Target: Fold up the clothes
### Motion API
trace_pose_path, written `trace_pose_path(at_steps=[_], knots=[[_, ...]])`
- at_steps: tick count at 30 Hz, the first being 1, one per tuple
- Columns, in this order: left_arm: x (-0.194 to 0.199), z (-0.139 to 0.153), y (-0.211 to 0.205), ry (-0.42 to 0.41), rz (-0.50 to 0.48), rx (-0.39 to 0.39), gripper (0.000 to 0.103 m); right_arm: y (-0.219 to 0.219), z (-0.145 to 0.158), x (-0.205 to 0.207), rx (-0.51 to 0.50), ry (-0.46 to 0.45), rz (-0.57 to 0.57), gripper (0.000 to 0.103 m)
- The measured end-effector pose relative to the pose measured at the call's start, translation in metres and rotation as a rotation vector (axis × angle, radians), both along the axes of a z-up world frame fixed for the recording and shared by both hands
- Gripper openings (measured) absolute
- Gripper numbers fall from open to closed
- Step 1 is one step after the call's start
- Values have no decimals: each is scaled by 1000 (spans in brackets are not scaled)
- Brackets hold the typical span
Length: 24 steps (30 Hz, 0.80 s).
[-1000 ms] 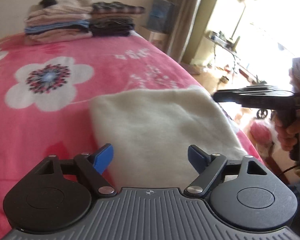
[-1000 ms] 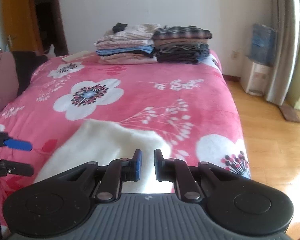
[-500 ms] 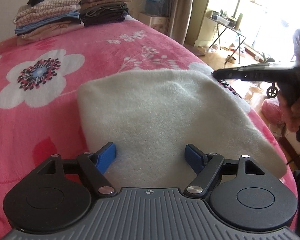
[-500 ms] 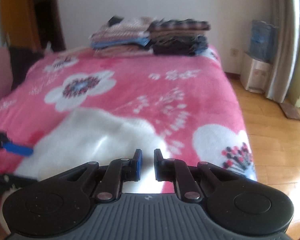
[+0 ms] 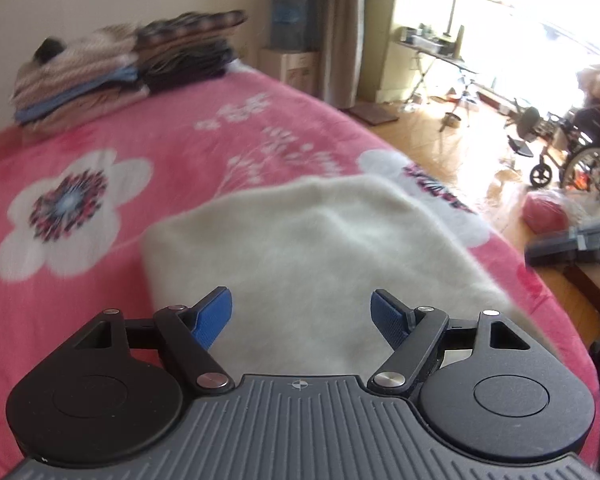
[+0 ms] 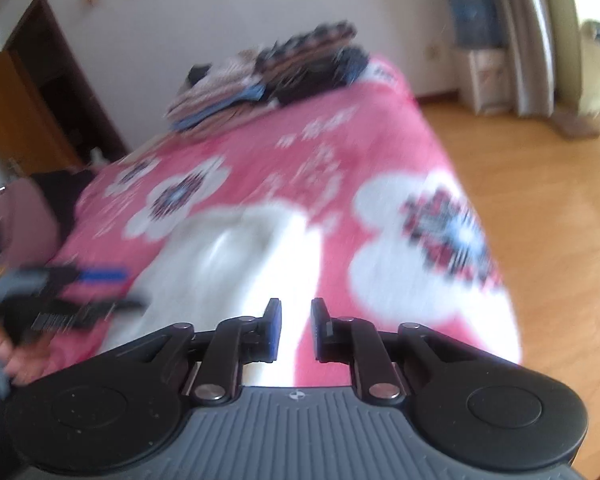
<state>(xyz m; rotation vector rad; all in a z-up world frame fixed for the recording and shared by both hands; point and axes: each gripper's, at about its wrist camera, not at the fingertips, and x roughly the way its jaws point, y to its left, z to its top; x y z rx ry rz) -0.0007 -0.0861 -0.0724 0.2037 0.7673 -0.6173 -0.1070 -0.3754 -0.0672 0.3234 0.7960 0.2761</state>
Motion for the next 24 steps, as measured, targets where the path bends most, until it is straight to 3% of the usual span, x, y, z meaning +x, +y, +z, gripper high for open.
trace_pose_path(at_steps=[3, 8, 18, 19, 21, 24], knots=[[-2, 1, -19, -18, -46, 19, 77, 11, -5, -23, 12, 24, 35, 20], [-3, -10, -42, -13, -68, 75, 78, 28, -1, -53, 26, -25, 98, 20], [-2, -13, -47, -6, -38, 96, 80, 61, -6, -56, -125, -69, 217, 27], [-2, -13, -48, -7, -36, 97, 80, 61, -8, -56, -130, -79, 218, 25], [-2, -13, -49, -6, -29, 98, 80, 59, -8, -55, -128, -77, 192, 8], [-2, -12, -52, -12, -26, 101, 80, 55, -9, -55, -125, -45, 149, 5]])
